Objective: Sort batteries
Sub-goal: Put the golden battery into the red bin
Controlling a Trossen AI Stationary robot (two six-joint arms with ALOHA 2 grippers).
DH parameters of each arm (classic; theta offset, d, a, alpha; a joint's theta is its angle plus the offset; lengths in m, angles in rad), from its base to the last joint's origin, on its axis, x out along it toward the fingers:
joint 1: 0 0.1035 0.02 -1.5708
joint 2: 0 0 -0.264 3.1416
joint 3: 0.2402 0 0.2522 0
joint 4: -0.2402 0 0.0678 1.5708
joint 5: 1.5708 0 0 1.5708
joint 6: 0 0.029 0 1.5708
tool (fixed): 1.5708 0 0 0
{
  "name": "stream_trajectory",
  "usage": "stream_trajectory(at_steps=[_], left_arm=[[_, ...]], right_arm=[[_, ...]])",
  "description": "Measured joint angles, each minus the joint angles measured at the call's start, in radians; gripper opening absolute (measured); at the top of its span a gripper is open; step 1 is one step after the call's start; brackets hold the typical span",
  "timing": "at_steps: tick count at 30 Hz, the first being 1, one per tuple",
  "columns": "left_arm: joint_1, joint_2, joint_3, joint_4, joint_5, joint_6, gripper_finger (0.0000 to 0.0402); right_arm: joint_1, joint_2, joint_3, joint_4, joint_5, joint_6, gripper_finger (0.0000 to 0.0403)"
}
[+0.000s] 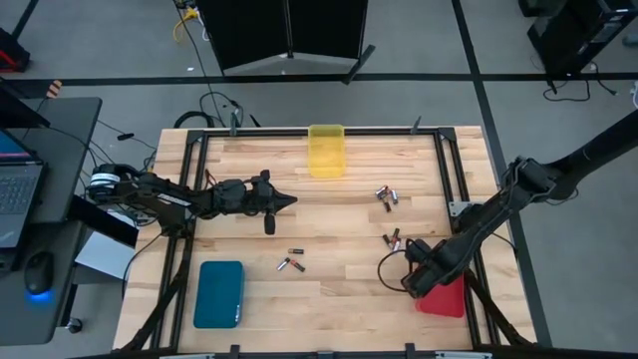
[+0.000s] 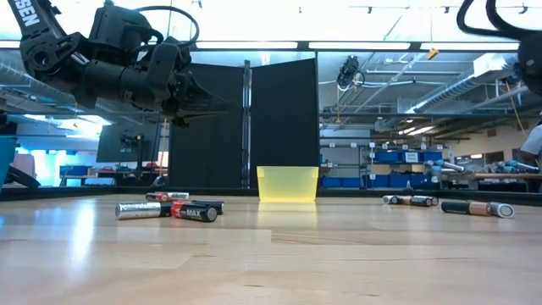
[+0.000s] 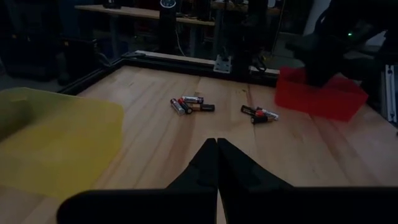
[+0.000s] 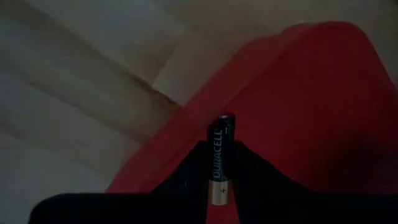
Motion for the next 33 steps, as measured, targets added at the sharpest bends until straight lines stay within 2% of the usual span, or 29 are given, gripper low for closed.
stream_trajectory(at_steps=[3, 6, 9, 12, 17, 22, 24, 27, 33], left_arm=[[0.000, 0.000, 0.000, 0.000, 0.000, -0.011, 0.0006], [0.000, 0.000, 0.000, 0.000, 0.000, -0.018, 0.0006], [0.000, 0.000, 0.000, 0.000, -0.005, -0.018, 0.0006], [0.000, 0.000, 0.000, 0.000, -0.022, -0.018, 0.0006], [0.000, 0.000, 0.000, 0.000, -0.025, -0.018, 0.0006], [0.000, 0.000, 0.000, 0.004, -0.032, -0.001, 0.0006], [0.000, 0.000, 0.000, 0.007, -0.033, 0.001, 0.0006], [0.000, 0.000, 0.000, 0.009, -0.033, 0.001, 0.0006], [0.000, 0.000, 0.001, 0.010, -0.034, 0.001, 0.0006]], right_arm=[[0.028, -0.039, 0.000, 0.000, -0.007, 0.050, 0.0054], [0.063, -0.083, 0.001, 0.000, -0.002, 0.172, 0.0054], [0.082, -0.106, 0.001, -0.001, 0.049, 0.354, 0.0054], [0.079, -0.092, -0.005, -0.007, 0.089, 0.451, 0.0054], [0.069, -0.052, -0.044, 0.012, 0.117, 0.475, 0.0054], [0.069, -0.040, -0.045, 0.070, 0.217, 0.377, 0.0054], [0.069, -0.040, -0.045, 0.088, 0.225, 0.347, 0.0054], [0.069, -0.041, -0.044, 0.102, 0.205, 0.340, 0.0054], [0.073, -0.035, -0.047, 0.086, 0.114, 0.519, 0.0054]])
